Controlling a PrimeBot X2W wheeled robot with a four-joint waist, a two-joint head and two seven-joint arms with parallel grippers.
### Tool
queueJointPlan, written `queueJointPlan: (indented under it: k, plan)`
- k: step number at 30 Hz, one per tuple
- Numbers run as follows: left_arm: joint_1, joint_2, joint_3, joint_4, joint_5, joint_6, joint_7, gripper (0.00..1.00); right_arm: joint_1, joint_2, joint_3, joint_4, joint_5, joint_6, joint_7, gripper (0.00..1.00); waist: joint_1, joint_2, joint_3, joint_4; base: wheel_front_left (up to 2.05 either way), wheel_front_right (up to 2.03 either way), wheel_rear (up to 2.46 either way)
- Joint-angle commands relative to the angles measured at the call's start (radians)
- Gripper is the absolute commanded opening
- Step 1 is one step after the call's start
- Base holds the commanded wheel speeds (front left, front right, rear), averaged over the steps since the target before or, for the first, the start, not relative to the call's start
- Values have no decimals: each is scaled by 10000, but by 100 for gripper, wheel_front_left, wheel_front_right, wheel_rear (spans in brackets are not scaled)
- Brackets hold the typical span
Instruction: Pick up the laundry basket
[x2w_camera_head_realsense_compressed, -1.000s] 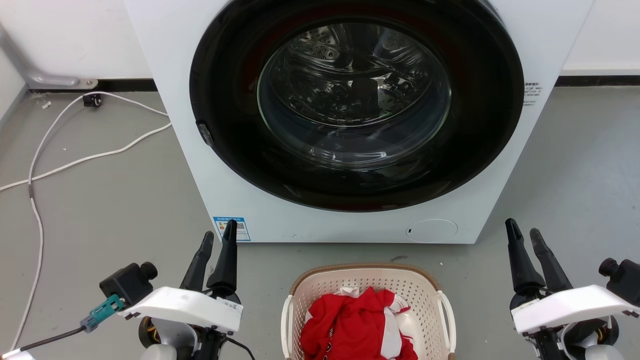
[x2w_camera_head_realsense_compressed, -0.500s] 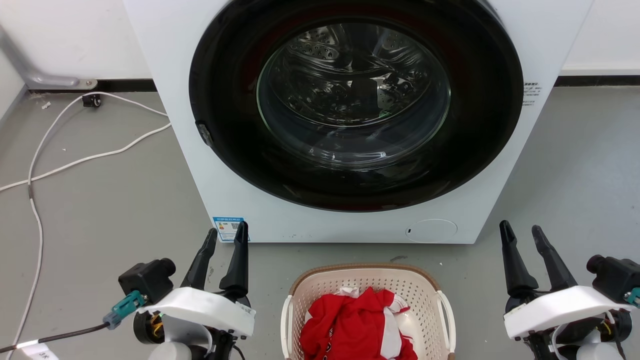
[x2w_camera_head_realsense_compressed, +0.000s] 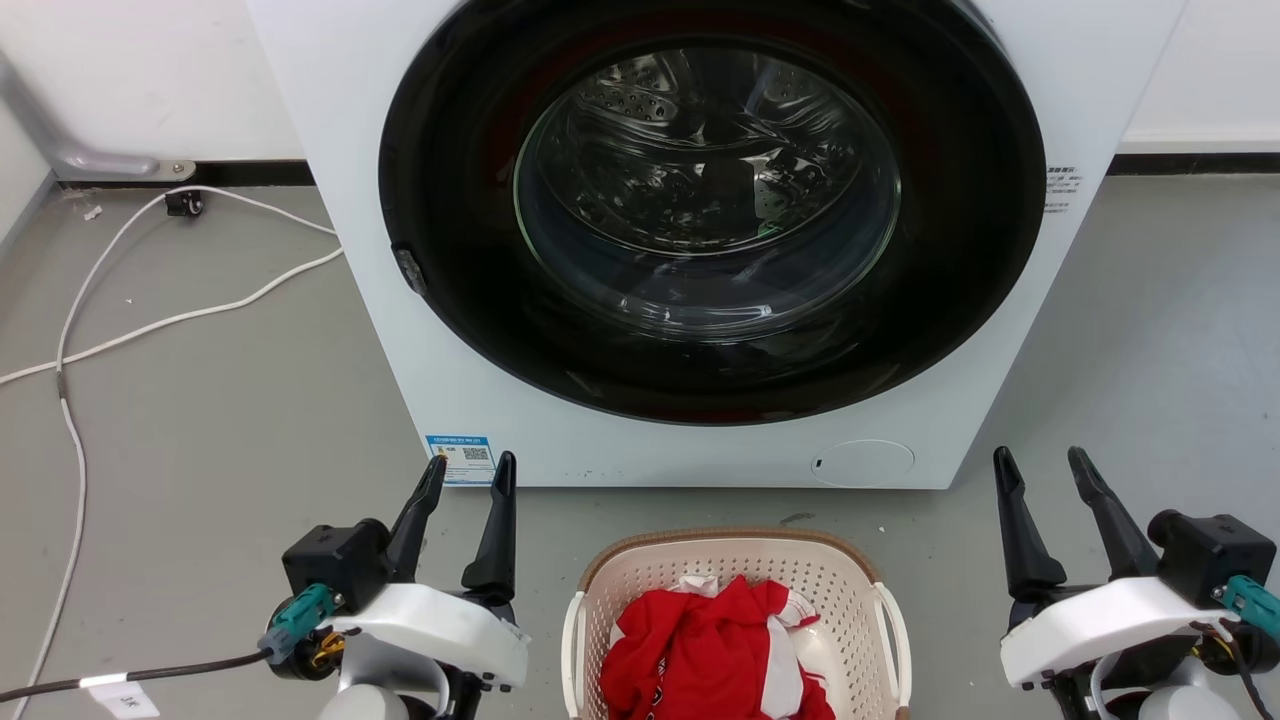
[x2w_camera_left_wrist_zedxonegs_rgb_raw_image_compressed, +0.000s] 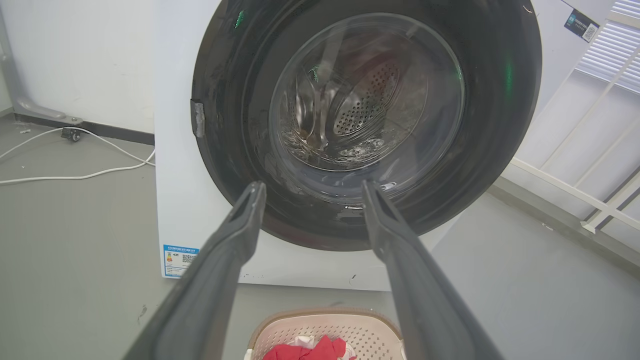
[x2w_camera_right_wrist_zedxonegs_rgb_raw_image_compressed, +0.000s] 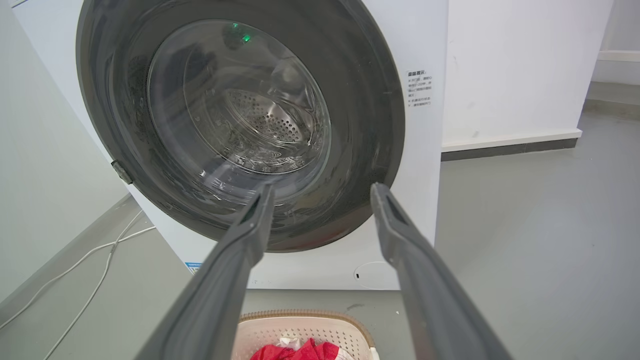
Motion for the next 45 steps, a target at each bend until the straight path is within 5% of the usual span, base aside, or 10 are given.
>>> queueJointPlan:
  k: [1, 23, 45]
  plan:
    - [-211, 62, -61, -14, 321, 55, -115, 100, -96, -5, -2, -121, -357, 0, -97, 100, 0, 0, -3, -4, 0, 0, 0]
    - [-150, -1, -301, 296, 2239, 216, -650, 100, 371, 291, -192, -392, -2345, -1, -415, 100, 0, 0, -47, 27, 0, 0, 0]
    - [-43, -197, -237, 371, 3523, 138, -1052, 100, 683, 343, -310, -703, -2805, -1, -618, 100, 0, 0, -34, 36, 0, 0, 0]
